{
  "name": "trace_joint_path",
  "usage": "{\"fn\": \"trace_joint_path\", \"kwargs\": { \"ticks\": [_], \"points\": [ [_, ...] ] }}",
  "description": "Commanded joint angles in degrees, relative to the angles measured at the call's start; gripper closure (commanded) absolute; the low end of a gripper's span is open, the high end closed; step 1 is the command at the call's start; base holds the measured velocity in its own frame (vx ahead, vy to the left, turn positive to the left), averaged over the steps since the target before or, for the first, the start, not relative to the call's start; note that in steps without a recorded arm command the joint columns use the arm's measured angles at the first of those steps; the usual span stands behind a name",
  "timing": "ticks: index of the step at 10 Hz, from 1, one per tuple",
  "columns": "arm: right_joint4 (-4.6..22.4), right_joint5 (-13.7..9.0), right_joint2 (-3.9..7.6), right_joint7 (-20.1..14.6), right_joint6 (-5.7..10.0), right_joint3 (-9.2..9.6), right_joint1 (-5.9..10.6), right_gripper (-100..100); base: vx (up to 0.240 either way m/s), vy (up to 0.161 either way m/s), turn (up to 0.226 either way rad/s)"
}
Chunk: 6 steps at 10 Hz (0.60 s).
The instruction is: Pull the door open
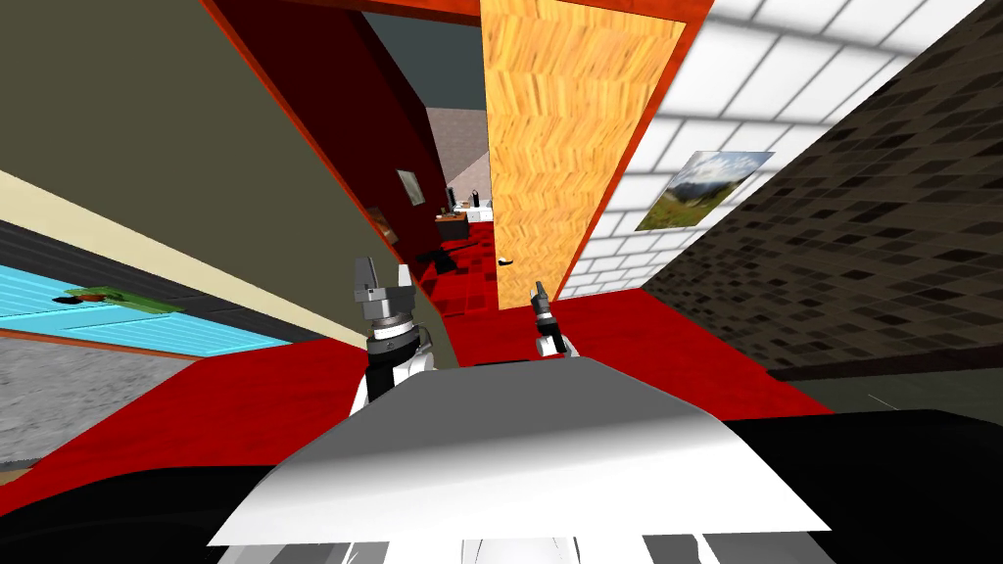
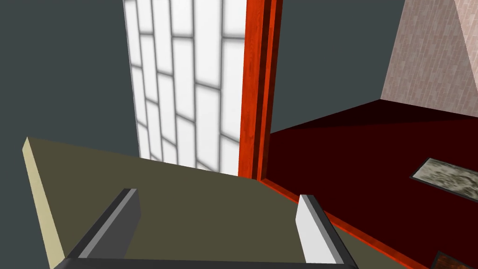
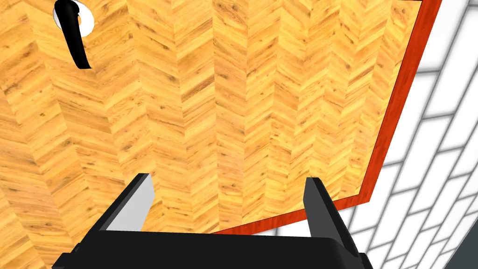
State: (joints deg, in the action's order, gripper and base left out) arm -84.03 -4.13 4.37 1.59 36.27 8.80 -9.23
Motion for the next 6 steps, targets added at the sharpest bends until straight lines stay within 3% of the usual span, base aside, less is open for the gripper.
{"fn": "trace_joint_path", "kwargs": {
  "ticks": [1, 6],
  "points": [
    [2.51, -0.15, -0.04, 0.2, 0.45, 0.23, 0.95, -100, 0.102, 0.01, 0.03],
    [10.32, -0.53, -0.45, 0.82, 1.93, 1.01, 3.82, -100, 0.099, -0.003, 0.02]
  ]
}}
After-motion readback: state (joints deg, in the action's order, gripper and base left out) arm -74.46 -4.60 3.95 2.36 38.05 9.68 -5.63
